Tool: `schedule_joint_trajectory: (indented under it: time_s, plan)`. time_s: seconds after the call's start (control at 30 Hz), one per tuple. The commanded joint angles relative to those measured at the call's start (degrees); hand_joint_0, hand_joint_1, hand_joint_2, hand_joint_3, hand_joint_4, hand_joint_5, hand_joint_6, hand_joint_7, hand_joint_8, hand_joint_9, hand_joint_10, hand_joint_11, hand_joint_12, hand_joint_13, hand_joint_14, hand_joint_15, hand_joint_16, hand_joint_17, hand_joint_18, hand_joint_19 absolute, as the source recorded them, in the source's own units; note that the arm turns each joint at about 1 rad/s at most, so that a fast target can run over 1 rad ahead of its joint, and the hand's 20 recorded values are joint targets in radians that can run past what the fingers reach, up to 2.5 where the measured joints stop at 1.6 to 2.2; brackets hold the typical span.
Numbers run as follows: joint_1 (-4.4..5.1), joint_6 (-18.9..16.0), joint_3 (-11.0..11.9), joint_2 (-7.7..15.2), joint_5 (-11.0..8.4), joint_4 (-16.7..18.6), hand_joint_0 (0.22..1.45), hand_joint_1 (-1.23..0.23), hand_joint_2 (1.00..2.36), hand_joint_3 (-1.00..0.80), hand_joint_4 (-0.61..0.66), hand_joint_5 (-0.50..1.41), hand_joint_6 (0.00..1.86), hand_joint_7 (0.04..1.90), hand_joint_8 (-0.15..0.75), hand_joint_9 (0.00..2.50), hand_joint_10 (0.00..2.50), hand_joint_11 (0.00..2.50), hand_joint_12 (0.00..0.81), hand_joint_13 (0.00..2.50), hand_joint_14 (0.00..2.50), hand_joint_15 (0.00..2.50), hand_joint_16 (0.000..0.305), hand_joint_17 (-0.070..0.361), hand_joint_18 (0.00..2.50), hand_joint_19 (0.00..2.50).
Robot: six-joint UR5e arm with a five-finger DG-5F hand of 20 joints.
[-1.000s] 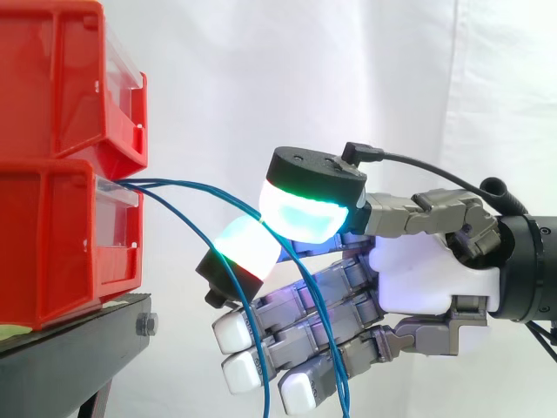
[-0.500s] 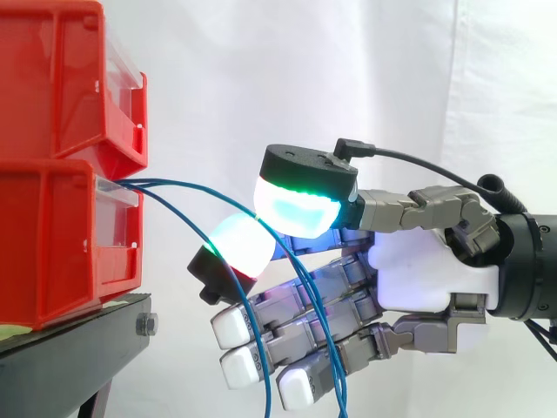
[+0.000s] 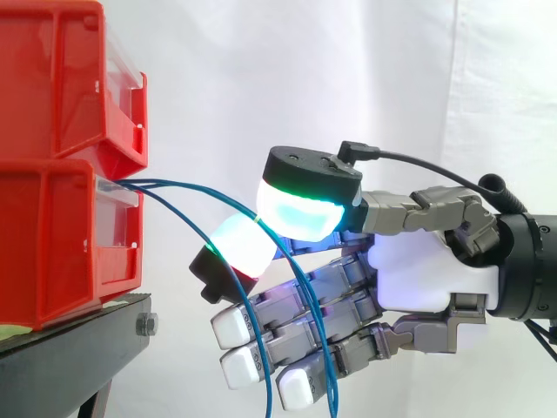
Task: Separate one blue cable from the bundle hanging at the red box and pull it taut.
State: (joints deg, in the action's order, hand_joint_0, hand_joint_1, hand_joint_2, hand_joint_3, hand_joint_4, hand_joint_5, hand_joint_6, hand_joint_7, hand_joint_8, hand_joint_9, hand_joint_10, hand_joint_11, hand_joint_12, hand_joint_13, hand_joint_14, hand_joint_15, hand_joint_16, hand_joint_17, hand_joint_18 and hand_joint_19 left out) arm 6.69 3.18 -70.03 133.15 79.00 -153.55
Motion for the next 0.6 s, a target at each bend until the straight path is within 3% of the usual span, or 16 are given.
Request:
schedule_joint_trajectory:
  time_s: [0.0, 0.17, 0.37, 0.57]
  plan:
    - [-0.01, 0.0, 0.0, 0.0, -0.08, 0.2, 0.69, -0.8, 1.02, -0.21, 0.28, -0.21, 0.73, 1.08, 0.368, 0.63, 0.02, 0.69, 0.421, 0.69, 0.01, 0.44, 0.054, 0.121, 0.77, 0.41]
    - [-0.01, 0.0, 0.0, 0.0, 0.01, 0.2, 0.72, -0.9, 1.01, -0.31, 0.31, -0.23, 0.84, 1.04, 0.378, 0.63, 0.02, 0.71, 0.424, 0.7, 0.02, 0.44, 0.055, 0.124, 0.81, 0.4]
    - [-0.01, 0.0, 0.0, 0.0, -0.08, 0.1, 0.75, -0.91, 1.01, -0.43, 0.3, -0.22, 0.87, 1.06, 0.389, 0.66, 0.02, 0.72, 0.423, 0.72, 0.01, 0.45, 0.055, 0.124, 0.82, 0.4]
    - [-0.01, 0.0, 0.0, 0.0, 0.01, 0.3, 0.67, -0.82, 1.01, -0.34, 0.24, -0.2, 0.86, 1.1, 0.379, 0.71, 0.02, 0.71, 0.419, 0.74, 0.01, 0.45, 0.055, 0.123, 0.82, 0.42]
